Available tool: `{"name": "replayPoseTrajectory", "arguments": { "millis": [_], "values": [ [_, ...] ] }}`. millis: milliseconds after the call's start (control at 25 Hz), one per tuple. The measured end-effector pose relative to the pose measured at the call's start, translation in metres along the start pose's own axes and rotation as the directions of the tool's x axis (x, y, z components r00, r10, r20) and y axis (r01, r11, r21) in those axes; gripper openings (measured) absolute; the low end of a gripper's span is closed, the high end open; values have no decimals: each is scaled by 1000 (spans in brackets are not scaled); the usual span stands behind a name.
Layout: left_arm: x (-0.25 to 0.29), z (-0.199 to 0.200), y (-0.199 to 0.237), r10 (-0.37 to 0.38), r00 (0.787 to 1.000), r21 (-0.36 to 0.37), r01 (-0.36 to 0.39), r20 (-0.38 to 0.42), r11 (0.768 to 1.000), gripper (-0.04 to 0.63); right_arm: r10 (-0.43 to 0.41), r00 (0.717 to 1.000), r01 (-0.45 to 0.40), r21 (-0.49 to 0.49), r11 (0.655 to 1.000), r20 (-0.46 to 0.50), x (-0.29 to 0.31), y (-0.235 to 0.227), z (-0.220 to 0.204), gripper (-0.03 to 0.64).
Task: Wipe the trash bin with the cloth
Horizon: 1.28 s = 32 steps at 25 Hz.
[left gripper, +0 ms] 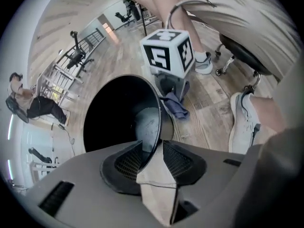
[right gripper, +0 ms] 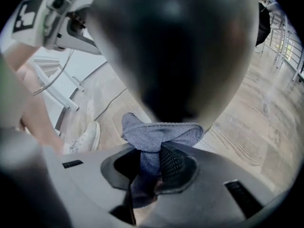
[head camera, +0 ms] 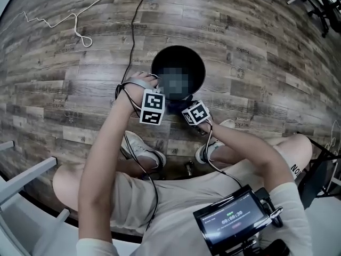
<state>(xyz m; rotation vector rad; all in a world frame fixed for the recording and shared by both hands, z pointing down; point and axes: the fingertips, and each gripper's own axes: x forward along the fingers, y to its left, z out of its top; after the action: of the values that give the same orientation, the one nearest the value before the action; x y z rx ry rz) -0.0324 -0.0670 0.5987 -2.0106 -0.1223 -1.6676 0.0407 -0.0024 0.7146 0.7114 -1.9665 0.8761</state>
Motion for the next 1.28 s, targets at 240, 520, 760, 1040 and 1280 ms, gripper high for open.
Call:
{"name": "replayPoseTrajectory", "arguments": {
  "millis": [240, 520, 760, 1040, 1280],
  "values": [
    [16, -2, -7, 26, 1000, -4, -26, -6, 1000, 146, 90, 996, -90, -28, 996, 27, -65, 44, 6, 77],
    [15, 5, -9, -37, 999, -118, 34, -27, 992, 144, 111, 988, -117, 49, 992, 111, -112, 60, 40, 77],
    [11, 25, -21, -106, 994, -164, 105, 1, 981, 111, 100, 987, -103, 22, 994, 125, -118, 47, 67, 77],
    [6, 35, -25, -119, 992, -157, 124, 37, 980, 87, 81, 995, -80, -33, 996, 57, -90, 32, 51, 77],
    [5, 38, -23, -100, 994, -164, 105, 39, 981, 84, 48, 999, -48, -21, 999, 15, -43, 11, 30, 77]
  ]
}}
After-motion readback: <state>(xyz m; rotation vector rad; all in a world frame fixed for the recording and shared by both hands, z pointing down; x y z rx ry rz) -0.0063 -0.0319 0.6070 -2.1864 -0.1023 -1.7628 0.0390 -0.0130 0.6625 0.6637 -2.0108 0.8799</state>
